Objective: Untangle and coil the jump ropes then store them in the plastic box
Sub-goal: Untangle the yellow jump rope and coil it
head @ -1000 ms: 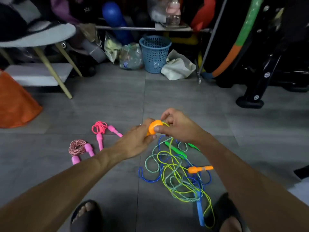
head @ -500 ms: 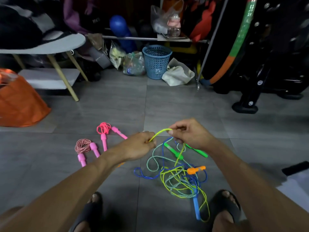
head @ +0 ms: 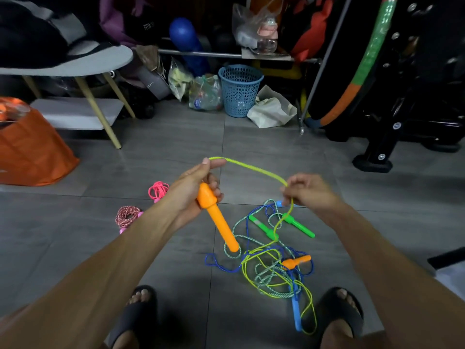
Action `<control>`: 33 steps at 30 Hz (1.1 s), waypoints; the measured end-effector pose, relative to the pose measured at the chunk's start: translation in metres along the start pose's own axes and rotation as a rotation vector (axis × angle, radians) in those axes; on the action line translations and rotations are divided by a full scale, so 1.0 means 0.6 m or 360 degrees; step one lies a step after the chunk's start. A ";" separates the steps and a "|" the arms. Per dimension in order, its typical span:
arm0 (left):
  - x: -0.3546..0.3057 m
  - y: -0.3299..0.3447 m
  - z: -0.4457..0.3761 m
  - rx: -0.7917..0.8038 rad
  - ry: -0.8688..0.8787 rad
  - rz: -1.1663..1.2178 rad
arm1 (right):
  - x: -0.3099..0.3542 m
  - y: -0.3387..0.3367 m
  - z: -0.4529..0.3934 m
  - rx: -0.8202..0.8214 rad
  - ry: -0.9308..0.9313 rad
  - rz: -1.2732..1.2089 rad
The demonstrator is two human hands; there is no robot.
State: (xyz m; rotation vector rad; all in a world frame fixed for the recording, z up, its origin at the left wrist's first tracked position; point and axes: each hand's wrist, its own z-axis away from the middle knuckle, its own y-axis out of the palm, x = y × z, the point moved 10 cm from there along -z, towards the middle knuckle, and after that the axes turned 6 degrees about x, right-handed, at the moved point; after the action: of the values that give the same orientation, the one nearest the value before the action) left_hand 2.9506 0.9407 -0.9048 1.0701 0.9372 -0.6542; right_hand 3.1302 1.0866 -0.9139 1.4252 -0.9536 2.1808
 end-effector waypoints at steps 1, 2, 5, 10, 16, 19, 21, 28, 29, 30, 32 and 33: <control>0.000 -0.008 0.000 -0.0051 -0.0007 -0.0001 | 0.034 -0.007 0.007 -0.0032 -0.0118 -0.0282; 0.002 -0.013 0.000 -0.0082 -0.0030 -0.0036 | 0.065 -0.016 0.015 -0.0041 -0.0215 -0.0496; 0.017 0.003 0.005 -0.0037 -0.0172 -0.0086 | 0.090 -0.039 0.028 -0.0152 -0.0266 -0.0433; 0.023 0.038 0.010 0.0125 -0.0250 -0.0015 | 0.046 -0.026 0.019 -0.0194 -0.0105 0.0496; 0.002 0.055 0.002 0.0237 -0.0177 0.0263 | 0.036 0.067 0.029 0.0240 -0.0204 0.1117; 0.003 0.061 -0.007 0.0227 -0.0135 0.0415 | 0.065 0.133 0.059 0.0508 -0.0385 0.0903; 0.009 0.056 -0.017 0.0184 -0.0096 0.0394 | 0.084 0.167 0.083 0.0690 -0.0428 0.0707; 0.050 0.025 -0.035 0.0051 -0.0295 -0.0751 | 0.105 0.063 0.065 0.0156 -0.0416 0.0589; 0.053 0.031 -0.033 0.0112 -0.0316 -0.0868 | 0.105 0.042 0.062 0.0041 -0.0412 0.0558; 0.058 0.041 -0.028 0.0190 -0.0341 -0.0913 | 0.107 0.029 0.061 -0.0027 -0.0438 0.0503; 0.070 0.070 -0.012 0.0372 -0.0411 -0.0904 | 0.119 0.020 0.063 -0.0079 -0.0535 0.0429; 0.074 0.084 -0.004 0.0462 -0.0445 -0.0958 | 0.126 0.021 0.065 -0.0084 -0.0582 0.0429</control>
State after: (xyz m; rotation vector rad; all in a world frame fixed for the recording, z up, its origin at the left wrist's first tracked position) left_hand 3.0122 0.9608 -0.9223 0.9095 0.9361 -1.4350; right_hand 3.1159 1.0459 -0.8398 1.7985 -1.3901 2.0903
